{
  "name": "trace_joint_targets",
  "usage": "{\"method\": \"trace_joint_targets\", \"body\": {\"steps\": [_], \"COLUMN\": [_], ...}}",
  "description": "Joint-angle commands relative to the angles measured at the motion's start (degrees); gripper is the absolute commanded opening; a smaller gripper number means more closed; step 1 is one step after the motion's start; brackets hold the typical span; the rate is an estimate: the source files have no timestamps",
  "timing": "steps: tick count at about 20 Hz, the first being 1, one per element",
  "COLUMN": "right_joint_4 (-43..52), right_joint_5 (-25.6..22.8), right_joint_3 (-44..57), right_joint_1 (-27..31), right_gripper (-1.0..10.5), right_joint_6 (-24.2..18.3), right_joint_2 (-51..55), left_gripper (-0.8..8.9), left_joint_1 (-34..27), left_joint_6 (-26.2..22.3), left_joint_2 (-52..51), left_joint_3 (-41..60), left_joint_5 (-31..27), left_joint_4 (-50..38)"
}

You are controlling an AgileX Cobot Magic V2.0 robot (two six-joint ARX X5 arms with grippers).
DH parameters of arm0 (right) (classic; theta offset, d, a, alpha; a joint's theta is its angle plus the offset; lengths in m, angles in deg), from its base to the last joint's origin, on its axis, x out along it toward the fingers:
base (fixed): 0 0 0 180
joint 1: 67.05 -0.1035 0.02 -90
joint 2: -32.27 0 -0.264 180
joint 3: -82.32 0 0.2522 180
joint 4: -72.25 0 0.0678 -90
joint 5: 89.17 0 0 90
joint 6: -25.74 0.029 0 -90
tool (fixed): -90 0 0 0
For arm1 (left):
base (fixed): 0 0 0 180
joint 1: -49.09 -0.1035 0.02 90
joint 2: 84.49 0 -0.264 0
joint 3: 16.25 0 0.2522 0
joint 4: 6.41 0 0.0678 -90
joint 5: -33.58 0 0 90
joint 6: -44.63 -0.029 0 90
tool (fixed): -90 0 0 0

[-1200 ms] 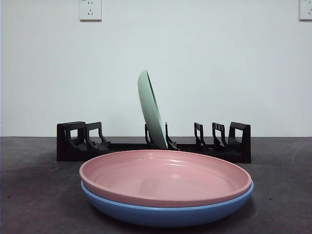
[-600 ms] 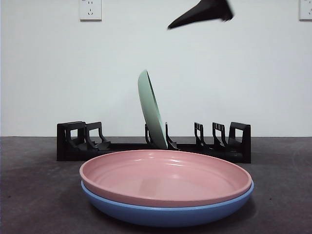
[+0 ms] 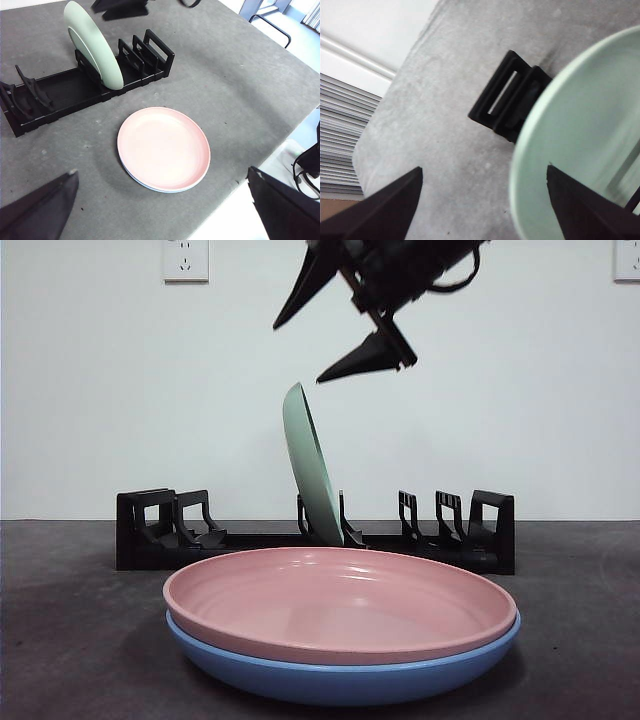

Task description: Place the plate

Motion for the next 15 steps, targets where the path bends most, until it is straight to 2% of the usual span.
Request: {"method": "trace_joint_targets", "body": {"steps": [1,5,9,12,15], "right_joint_4": [2.0,3.5,3.5,3.5,3.5], "right_joint_5": [0.3,0.1,-0.4,-0.4,-0.4], "right_joint_3": [-1.5,-1.5,-1.5,-1.5,-1.5], "right_joint_1": [-0.1,-0.1,-0.1,-0.1,-0.1], "right_gripper": [3.9,2.6,0.7,0.1,0.1], "right_joint_6": [-1.7,-2.1,-2.1,-2.0,-1.9], "right_joint_2": [-2.8,-4.7,-5.0,-5.0,-5.0], "left_gripper": [5.30,5.30,5.30,5.30,5.30], "left_joint_1": [0.4,0.4,0.4,0.4,0.4], "left_joint_6": [0.5,0.8,0.8,0.8,0.8], "left_joint_2": [0.1,0.1,0.1,0.1,0.1], "left_joint_3": [-1.2,-1.2,-1.2,-1.2,-1.2], "left_joint_5": [0.1,0.1,0.1,0.1,0.0], "left_joint_4": [-0.2,-0.2,-0.2,-0.2,-0.2]}}
